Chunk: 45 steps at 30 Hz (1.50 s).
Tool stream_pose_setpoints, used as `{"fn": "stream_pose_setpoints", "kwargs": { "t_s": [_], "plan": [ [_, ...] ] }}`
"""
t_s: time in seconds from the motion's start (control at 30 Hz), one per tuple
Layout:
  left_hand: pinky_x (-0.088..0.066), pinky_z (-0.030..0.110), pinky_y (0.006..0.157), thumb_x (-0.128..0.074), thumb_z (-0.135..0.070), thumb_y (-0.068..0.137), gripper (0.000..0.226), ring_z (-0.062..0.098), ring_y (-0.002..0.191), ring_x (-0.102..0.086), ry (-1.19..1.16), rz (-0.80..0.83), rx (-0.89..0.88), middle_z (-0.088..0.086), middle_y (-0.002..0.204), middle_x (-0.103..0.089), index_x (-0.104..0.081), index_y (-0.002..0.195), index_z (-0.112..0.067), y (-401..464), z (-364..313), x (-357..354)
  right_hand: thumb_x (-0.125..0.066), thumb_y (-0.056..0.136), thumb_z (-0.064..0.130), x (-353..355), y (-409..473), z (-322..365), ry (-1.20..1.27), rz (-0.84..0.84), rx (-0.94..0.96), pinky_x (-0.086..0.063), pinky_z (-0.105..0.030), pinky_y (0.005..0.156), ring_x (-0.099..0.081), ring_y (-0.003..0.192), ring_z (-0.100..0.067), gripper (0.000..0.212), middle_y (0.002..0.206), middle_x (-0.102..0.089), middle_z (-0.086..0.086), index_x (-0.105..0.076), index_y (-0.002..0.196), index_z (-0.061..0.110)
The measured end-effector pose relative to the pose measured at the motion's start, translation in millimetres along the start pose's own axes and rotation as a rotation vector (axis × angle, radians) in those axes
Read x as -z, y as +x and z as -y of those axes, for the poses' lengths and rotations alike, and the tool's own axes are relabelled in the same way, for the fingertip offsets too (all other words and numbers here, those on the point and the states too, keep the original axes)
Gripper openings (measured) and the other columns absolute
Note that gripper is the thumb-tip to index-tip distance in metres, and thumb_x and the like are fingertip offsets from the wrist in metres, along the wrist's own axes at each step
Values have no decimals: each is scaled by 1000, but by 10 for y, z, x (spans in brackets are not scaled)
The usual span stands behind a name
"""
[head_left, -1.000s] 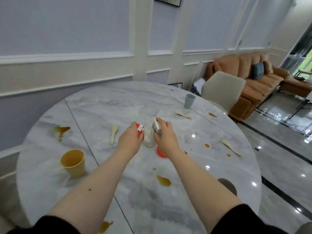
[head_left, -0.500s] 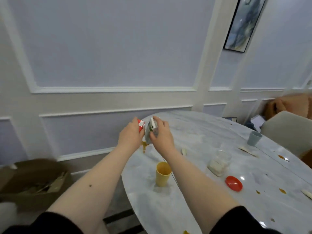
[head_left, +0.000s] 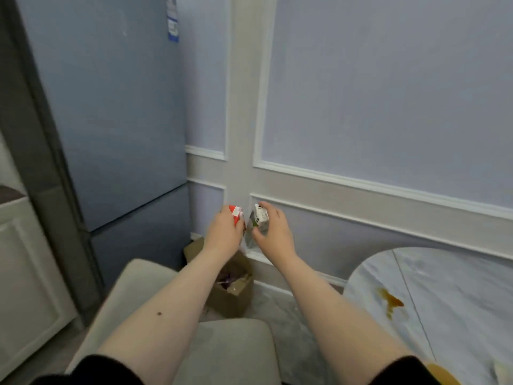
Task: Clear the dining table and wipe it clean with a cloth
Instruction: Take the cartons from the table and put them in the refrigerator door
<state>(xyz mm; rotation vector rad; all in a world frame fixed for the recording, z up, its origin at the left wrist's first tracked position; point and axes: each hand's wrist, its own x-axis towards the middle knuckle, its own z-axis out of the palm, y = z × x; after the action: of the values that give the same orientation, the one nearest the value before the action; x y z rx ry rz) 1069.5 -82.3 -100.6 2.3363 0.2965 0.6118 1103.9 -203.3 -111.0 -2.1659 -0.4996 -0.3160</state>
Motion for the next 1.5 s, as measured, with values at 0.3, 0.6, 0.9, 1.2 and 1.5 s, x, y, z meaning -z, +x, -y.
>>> {"fn": "stream_pose_setpoints", "kwargs": {
  "t_s": [0.3,0.6,0.9,1.2,1.5],
  "plan": [
    [-46,39,81,-43,-34,96,37,35,101,-59,148,-303,255,16,113,-60,-45,121,-6,103,1565,1655,-69,79,18,-1839,238,1441,180,260,166,-54,-37,89,-55,104,-14,54,119,-53,2,-41,123,30],
    [-47,41,78,-48,-30,94,30,37,95,-60,184,-356,393,18,104,-62,-50,111,-5,184,3339,3109,-69,80,24,-3717,234,2839,143,445,267,-48,-29,82,-55,105,-19,58,123,-44,0,-37,128,27],
    [-48,35,73,-49,-34,93,32,30,91,-62,195,-315,387,12,101,-64,-49,114,-10,636,4272,3613,-65,84,41,-4625,632,3206,-28,438,190,-53,-37,83,-54,105,-22,59,125,-39,-2,-36,132,20],
    [-49,37,76,-48,-36,93,27,29,89,-62,253,-239,307,11,98,-65,-51,106,-12,1707,4720,3558,-50,89,54,-5101,1709,3133,-483,368,298,-42,-37,94,-47,119,-24,60,130,-48,-6,-38,134,15],
    [-52,36,76,-50,-34,93,35,25,91,-63,207,-110,222,9,105,-64,-46,120,-12,2502,4983,3377,-45,92,52,-5382,2306,3004,-623,417,321,-50,-36,84,-52,116,-23,59,140,-38,-4,-37,136,14]
  ]
}}
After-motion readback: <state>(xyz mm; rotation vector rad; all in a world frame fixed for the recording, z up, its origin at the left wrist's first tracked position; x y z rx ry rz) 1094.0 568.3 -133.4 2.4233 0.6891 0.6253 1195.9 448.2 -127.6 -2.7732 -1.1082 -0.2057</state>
